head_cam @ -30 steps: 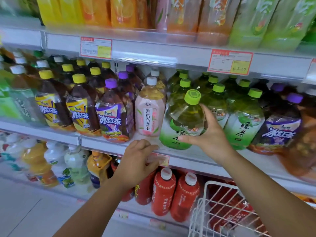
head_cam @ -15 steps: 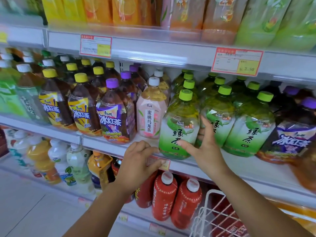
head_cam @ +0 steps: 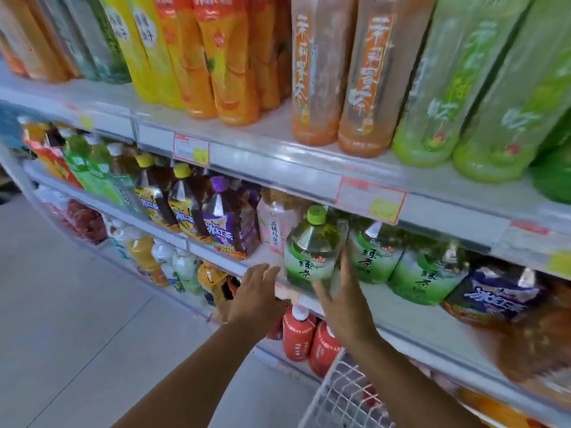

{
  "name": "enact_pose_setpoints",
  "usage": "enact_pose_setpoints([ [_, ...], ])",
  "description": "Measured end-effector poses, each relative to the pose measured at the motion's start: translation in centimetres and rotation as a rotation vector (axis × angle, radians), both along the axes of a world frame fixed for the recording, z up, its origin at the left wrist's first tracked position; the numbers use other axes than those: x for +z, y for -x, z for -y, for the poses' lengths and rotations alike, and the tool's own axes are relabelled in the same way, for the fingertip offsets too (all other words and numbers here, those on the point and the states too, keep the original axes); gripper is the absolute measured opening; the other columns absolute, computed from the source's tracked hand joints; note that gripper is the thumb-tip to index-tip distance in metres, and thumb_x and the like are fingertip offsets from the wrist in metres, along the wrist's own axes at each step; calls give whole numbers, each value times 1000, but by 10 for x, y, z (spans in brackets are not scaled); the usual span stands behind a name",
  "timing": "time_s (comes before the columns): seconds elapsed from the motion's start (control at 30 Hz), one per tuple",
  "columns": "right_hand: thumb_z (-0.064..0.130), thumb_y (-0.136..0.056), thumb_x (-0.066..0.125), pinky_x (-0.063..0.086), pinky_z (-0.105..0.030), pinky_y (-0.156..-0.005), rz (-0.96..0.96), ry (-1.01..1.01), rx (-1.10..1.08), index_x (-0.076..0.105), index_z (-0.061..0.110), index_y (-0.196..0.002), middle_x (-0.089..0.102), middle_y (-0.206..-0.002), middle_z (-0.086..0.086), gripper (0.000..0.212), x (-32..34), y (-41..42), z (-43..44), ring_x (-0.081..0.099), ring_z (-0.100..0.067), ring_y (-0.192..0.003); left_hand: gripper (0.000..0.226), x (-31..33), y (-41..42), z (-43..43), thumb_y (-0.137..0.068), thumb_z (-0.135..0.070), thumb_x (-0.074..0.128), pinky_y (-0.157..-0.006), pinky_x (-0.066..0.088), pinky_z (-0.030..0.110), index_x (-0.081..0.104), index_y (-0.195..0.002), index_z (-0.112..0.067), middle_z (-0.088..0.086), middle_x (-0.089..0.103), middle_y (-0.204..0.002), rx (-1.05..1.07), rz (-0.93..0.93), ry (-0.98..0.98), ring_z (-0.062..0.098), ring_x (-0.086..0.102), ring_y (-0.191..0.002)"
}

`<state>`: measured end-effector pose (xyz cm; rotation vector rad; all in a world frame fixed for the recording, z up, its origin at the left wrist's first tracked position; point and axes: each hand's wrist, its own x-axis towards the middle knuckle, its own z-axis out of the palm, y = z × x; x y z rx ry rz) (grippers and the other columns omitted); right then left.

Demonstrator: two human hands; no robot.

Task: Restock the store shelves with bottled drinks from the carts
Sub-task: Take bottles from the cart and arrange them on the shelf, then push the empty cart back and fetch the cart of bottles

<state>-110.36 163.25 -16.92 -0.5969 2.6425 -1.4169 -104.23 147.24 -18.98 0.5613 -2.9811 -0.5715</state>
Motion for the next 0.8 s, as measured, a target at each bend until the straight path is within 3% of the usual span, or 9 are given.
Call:
enact_pose_setpoints([
  [0.07, 25, -96, 55, 33, -24, -103, 119, -140, 84, 6, 29, -153, 25, -158, -1, 76, 25, -13, -18, 33, -19, -141, 63, 25, -24, -19, -89, -43, 57, -112, 11, 34, 37, -146, -26, -2, 39, -149, 16, 43, -26, 20, 30, -141],
  [0.2, 28, -97, 51, 37, -30, -100, 288, -373, 176, 16, 24, -152, 43, -147, -10, 65, 88, -50, -64, 47, -24, -129, 60, 86, -85, -63, -87, -44, 54, -104, 38, 33, 40, -141, -21, 0, 43, -143, -44, 256, -290, 24, 43, -130],
  [0.33, 33, -97, 50, 36, -23, -97, 335, -604, 224, 32, 22, -147, 51, -141, -3, 54, 145, -90, -126, 52, -19, -125, 61, 144, -137, -108, -83, -54, 46, -107, 35, 27, 45, -139, -30, -8, 45, -141, -88, 366, -369, 14, 44, -130],
  [0.53, 42, -97, 47, 34, -31, -109, 411, -751, 235, 37, 27, -144, 44, -146, 1, 51, 160, -126, -249, 41, -17, -133, 74, 169, -182, -195, -73, -66, 28, -105, 35, 23, 45, -136, -32, -11, 44, -140, -187, 410, -441, 11, 44, -129],
  [0.63, 41, -98, 45, 32, -30, -110, 343, -818, 296, 40, 29, -142, 43, -145, 5, 46, 146, -120, -313, 38, -15, -134, 50, 155, -179, -255, -92, -49, 50, -106, 36, 25, 45, -137, -28, -8, 41, -142, -168, 416, -452, 11, 43, -129],
  [0.8, 37, -87, 62, 45, -36, -96, 38, -921, 605, 60, 23, -125, 63, -118, -2, 40, 124, -72, -403, 56, -26, -115, 47, 141, -174, -382, -96, -44, 51, -108, 36, 26, 44, -140, -27, -6, 41, -145, 4, 380, -472, 13, 43, -131],
])
